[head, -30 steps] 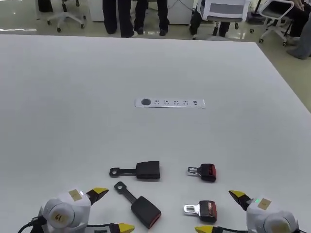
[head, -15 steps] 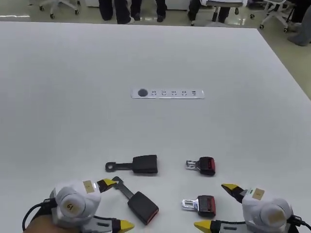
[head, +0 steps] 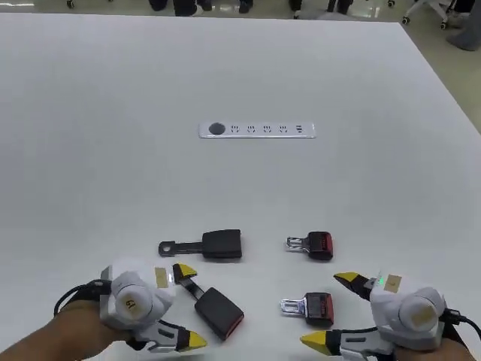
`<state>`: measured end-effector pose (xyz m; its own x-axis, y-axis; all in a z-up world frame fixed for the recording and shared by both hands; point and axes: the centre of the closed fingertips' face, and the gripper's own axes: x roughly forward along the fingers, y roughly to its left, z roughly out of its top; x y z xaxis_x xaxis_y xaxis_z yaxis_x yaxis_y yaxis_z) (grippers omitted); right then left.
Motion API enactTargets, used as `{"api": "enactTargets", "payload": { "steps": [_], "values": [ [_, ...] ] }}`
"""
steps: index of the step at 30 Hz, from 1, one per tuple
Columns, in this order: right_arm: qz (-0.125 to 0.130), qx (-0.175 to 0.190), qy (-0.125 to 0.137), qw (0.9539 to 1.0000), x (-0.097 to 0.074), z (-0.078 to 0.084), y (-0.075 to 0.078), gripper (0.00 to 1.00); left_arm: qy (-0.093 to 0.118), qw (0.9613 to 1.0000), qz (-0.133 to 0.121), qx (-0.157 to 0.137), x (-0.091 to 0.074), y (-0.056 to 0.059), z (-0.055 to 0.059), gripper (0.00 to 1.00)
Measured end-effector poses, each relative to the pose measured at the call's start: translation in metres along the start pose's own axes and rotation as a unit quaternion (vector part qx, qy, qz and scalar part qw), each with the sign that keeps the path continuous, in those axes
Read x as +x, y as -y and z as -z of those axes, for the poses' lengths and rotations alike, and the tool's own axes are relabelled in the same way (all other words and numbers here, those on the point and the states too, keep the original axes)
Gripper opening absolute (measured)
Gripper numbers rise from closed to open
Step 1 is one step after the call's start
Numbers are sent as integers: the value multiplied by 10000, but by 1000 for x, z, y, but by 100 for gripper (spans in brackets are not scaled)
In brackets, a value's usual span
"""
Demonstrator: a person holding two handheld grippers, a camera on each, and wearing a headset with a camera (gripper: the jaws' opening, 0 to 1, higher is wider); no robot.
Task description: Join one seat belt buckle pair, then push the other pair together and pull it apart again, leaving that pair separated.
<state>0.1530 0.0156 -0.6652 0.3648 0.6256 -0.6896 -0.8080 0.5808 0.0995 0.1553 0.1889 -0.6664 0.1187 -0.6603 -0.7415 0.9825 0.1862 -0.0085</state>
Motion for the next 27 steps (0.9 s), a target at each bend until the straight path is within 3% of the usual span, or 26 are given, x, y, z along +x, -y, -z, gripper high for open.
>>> {"api": "enactTargets", "payload": {
  "steps": [9, 16, 22, 27],
  "values": [
    [-416, -185, -176, 9988, 8, 5, 0, 70, -224, 9973, 344, 610, 18, -6, -1, 66],
    [-718, -475, -405, 9955, 13, 10, -1, 67, -448, 9912, 593, 1093, 30, -4, 3, 61],
    [-896, -632, -594, 9922, 16, 15, 0, 63, -376, 9904, 761, 1090, 34, -4, 1, 62],
    [-1012, -759, -615, 9901, 18, 16, 0, 61, -411, 9866, 1014, 1210, 34, 1, 0, 58]
  ]
}}
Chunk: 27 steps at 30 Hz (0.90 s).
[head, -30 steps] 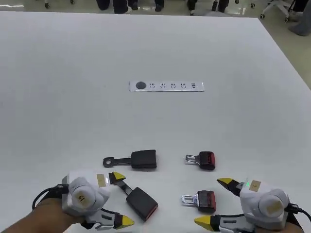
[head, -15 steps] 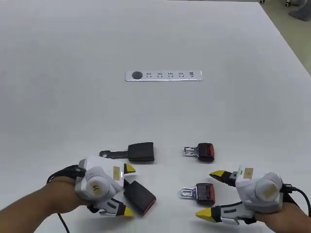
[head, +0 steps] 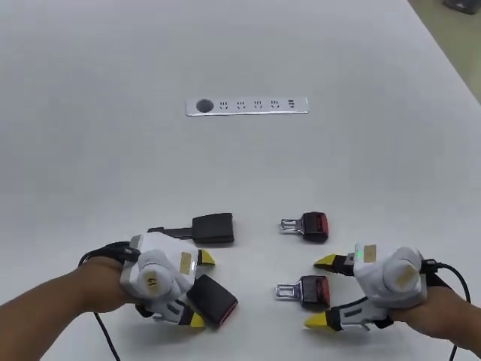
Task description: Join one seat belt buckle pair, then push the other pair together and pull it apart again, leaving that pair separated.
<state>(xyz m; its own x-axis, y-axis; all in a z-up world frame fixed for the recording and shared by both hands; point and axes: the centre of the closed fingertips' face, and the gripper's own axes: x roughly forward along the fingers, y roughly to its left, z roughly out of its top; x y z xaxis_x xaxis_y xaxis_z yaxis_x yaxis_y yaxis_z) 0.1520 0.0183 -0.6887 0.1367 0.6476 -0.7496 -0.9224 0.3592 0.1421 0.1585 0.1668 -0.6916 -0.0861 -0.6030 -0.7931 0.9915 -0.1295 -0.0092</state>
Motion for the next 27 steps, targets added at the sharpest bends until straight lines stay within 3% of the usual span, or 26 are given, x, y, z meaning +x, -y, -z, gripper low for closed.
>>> {"api": "enactTargets", "payload": {
  "steps": [8, 14, 19, 27],
  "values": [
    [-137, -259, -84, 9995, 0, -4, -5, 50, -5, 10000, 89, 9, -1, -1, 1, 51],
    [-176, -428, -157, 9988, 2, -4, -5, 45, 26, 9996, -120, -271, -3, -6, 3, 38],
    [-98, -661, -249, 9975, 2, -9, -2, 35, 61, 9986, -271, -457, -4, -6, 5, 36],
    [-173, -689, -438, 9965, -2, -10, -4, 35, 104, 9947, -563, -854, -5, -9, 6, 35]
  ]
}}
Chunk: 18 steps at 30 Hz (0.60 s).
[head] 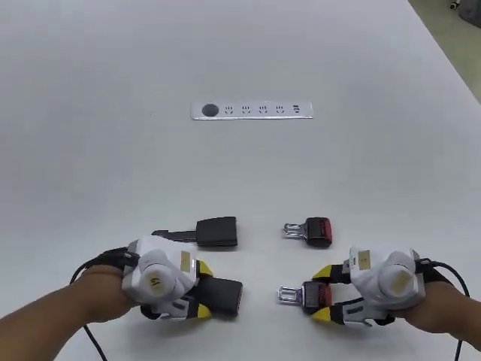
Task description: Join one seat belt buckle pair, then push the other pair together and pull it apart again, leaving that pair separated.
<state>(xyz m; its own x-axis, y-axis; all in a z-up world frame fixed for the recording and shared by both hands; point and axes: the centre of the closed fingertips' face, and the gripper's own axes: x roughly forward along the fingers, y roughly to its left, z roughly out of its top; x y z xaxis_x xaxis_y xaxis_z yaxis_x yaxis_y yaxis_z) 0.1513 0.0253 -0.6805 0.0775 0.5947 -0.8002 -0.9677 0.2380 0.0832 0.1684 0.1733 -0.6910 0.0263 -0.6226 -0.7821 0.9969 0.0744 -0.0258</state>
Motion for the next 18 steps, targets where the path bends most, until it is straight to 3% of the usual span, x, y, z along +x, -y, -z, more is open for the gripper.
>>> {"api": "enactTargets", "payload": {
  "steps": [18],
  "values": [
    [-77, 62, -153, 9998, 4, 8, 7, 35, -122, 9997, -105, -172, 0, -2, 1, 35]
  ]
}}
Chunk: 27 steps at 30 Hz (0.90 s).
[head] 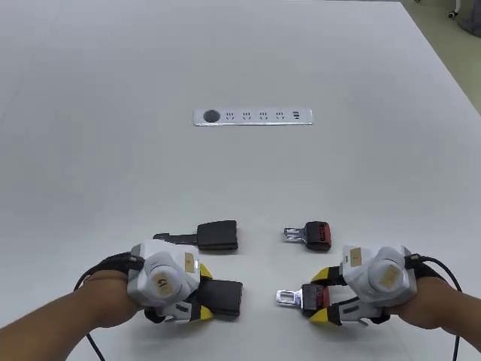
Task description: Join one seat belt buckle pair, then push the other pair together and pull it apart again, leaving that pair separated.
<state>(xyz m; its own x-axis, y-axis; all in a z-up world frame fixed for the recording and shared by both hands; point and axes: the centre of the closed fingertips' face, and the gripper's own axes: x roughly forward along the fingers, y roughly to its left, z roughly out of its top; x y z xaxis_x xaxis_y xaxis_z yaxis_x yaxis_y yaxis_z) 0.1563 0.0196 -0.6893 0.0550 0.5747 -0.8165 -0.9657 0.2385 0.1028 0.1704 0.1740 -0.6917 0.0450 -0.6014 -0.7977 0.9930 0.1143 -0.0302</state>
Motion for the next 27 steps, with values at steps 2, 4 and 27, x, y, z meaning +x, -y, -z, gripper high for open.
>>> {"api": "enactTargets", "payload": {
  "steps": [2, 4, 27],
  "values": [
    [5, -15, -14, 10000, 3, -1, 1, 35, -3, 10000, -21, -36, 0, 0, 0, 35],
    [7, -57, -33, 10000, 5, -2, 1, 35, -11, 10000, -36, -51, 0, 0, 0, 35],
    [-128, -233, 163, 9995, 35, -41, -2, 34, -67, 9990, -252, -353, -2, 0, -3, 35]
  ]
}}
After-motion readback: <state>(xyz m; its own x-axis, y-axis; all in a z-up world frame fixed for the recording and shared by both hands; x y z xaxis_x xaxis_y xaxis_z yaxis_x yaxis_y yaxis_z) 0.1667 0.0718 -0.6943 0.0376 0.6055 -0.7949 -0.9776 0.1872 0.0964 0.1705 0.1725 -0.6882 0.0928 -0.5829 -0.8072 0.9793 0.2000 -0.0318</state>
